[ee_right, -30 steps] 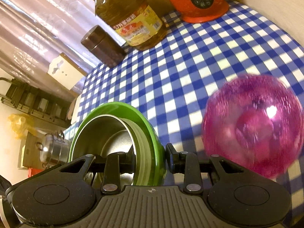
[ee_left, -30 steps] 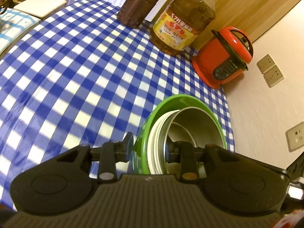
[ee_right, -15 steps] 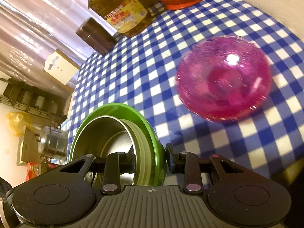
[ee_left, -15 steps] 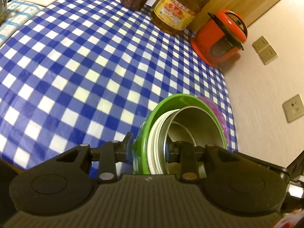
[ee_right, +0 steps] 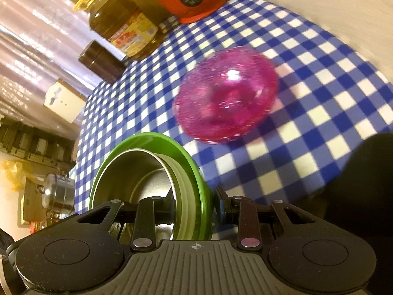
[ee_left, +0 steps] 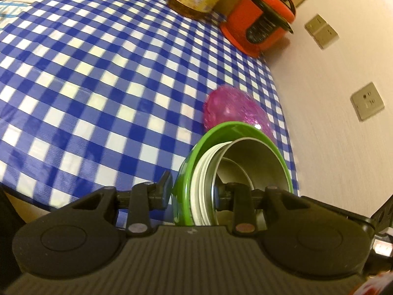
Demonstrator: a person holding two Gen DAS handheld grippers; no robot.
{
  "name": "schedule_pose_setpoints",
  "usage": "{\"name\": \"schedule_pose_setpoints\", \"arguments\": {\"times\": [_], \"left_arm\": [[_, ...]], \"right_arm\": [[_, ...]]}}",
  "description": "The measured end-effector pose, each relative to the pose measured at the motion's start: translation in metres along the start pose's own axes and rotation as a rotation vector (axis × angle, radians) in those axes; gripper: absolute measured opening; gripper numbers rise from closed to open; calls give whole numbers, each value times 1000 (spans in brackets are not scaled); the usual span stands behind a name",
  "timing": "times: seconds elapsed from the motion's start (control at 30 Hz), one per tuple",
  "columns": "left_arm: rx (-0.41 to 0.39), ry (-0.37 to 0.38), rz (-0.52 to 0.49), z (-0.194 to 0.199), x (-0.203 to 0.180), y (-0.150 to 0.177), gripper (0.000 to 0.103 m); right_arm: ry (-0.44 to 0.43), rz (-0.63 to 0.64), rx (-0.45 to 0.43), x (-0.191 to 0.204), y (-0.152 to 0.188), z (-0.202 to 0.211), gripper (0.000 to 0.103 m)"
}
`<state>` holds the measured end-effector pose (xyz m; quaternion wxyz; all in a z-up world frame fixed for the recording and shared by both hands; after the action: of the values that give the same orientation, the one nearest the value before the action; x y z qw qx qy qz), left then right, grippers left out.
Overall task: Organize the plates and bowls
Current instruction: 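Carry the green bowl stack with both grippers toward the pink plates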
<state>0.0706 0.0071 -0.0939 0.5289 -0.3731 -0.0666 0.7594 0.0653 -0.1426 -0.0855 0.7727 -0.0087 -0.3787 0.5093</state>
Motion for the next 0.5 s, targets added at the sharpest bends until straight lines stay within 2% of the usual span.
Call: {"name": "schedule_pose_setpoints", "arguments": {"times": [0.27,0.5], "left_arm": [[32,34,-47,-14,-39,9,28],[51,63,-66,-32,-69,1,28]], "right_arm": [[23,-47,-37,-32,-17,22,31],[39,-69,-69,-49,-45,32,31]]}}
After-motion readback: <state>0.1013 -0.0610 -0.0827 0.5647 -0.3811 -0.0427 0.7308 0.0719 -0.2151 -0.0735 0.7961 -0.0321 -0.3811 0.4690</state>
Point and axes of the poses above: each gripper's, at about its wrist camera, not at the fingertips, and z roughly against the way its jaws point, x to its left, y to its underside, the point moved 10 cm from there along -z, roughly the way its jaws point, and after that the axes turned 7 degrees about -x, right-handed, at the moved point
